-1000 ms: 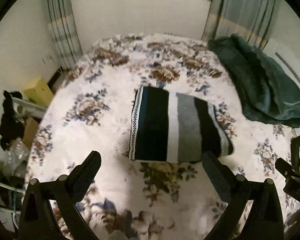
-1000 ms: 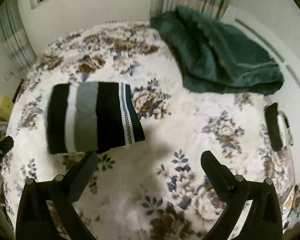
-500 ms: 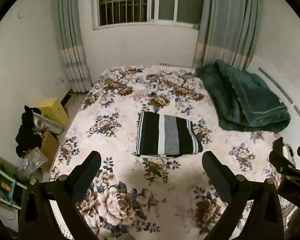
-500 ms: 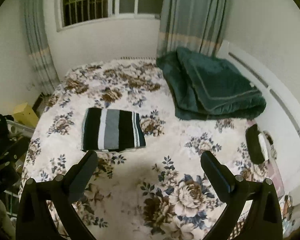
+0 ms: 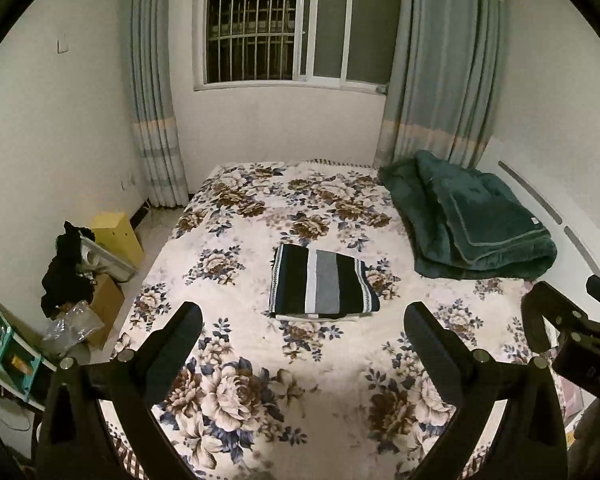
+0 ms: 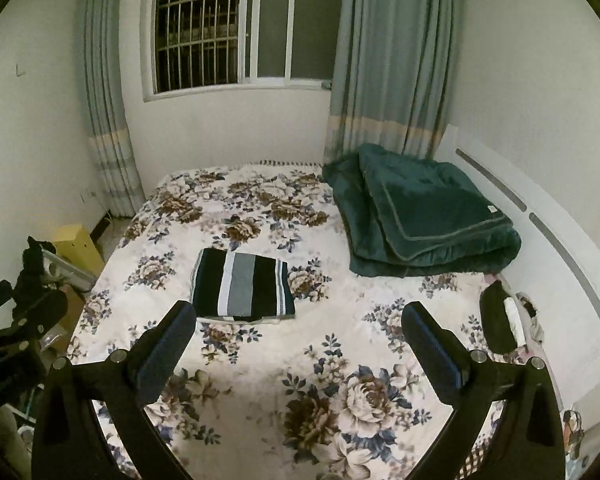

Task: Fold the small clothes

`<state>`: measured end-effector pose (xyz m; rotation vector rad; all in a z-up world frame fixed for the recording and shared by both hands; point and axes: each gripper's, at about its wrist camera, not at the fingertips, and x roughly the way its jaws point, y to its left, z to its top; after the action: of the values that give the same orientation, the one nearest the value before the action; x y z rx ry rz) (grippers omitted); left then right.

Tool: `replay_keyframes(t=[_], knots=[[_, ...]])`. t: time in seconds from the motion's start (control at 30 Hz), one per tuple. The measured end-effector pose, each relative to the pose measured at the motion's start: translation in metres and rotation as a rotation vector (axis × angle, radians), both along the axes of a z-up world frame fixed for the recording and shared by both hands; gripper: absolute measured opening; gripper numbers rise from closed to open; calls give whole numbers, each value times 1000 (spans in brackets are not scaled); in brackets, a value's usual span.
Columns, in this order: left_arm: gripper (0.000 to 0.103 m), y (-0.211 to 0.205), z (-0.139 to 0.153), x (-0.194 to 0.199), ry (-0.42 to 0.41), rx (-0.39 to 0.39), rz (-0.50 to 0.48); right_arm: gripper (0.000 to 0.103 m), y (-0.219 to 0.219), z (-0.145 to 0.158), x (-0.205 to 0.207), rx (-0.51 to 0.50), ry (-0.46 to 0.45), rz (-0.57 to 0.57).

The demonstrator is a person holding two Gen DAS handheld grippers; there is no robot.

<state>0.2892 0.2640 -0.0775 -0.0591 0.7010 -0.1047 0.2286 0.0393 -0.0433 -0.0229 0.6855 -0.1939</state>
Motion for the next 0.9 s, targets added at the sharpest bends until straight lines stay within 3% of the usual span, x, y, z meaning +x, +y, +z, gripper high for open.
replay_keyframes(t=[0.3,0.9], knots=[[103,-2,17,-19,-41,-22,-3,103,-2,28,-32,-2,-40,5],[103,-3,24,-29,-71,-9,12,103,0,41,-44,0,-43,18]])
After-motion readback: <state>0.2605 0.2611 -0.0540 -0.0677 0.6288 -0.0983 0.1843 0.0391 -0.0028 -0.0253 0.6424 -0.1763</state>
